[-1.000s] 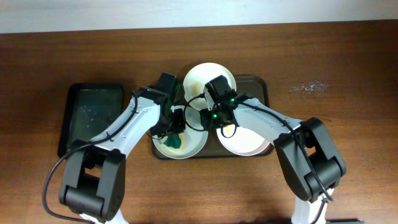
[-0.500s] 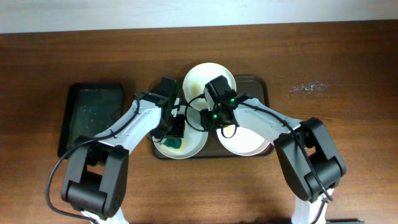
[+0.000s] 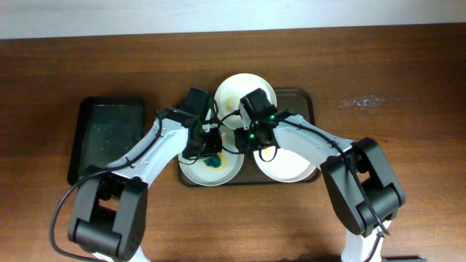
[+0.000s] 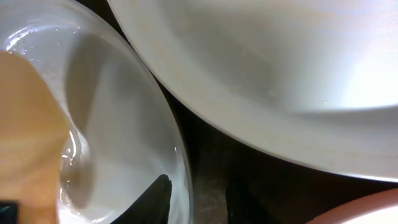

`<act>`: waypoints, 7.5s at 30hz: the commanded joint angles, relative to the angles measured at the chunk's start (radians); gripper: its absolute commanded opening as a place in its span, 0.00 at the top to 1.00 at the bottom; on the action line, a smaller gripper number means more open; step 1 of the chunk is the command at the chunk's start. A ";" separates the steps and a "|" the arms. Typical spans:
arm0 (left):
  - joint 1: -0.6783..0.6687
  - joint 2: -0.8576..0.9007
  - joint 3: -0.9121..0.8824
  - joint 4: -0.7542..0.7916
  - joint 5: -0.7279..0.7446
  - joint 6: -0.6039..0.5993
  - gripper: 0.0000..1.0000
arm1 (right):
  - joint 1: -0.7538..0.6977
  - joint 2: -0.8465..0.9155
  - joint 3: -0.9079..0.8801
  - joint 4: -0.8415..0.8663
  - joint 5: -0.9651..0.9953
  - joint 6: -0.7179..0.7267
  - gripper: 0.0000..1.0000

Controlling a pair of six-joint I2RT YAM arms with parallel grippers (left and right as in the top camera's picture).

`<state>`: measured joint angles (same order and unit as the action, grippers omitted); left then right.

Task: Clean dirty plates on tray and stack at the side
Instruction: 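Hold the plate rim with the right gripper and scrub with the sponge, then lift the scrubbed plate with the right gripper and place it at right side, then grasp the back plate with the right gripper while the left scrubs it, then carry the back plate with the right gripper and stack it on the side plate, then grasp the last plate with the right gripper and pull it to tray center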

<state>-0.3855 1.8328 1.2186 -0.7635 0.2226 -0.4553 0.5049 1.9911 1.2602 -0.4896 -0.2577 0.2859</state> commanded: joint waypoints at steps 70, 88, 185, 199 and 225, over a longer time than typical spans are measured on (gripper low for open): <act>0.504 -0.322 0.154 -0.285 -0.375 -0.068 1.00 | -0.866 -0.023 0.292 -0.237 -0.065 -0.181 0.17; 0.426 -0.320 0.136 -0.240 -0.289 0.016 1.00 | -0.237 0.226 0.352 -0.071 0.112 -0.015 0.75; 0.620 -0.371 0.142 -0.210 -0.289 -0.075 1.00 | -0.651 -0.088 0.603 -0.951 0.089 -0.158 0.24; 0.620 -0.370 0.142 -0.207 -0.289 -0.075 1.00 | -0.316 -0.087 0.054 -0.583 0.262 0.045 0.49; 0.567 -0.370 0.142 -0.173 -0.217 -0.013 1.00 | -0.274 0.005 0.011 -0.354 0.058 0.033 0.54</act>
<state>0.2138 1.4826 1.3495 -0.9443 -0.0174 -0.4931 0.2287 1.9495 1.2667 -0.8558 -0.1596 0.3363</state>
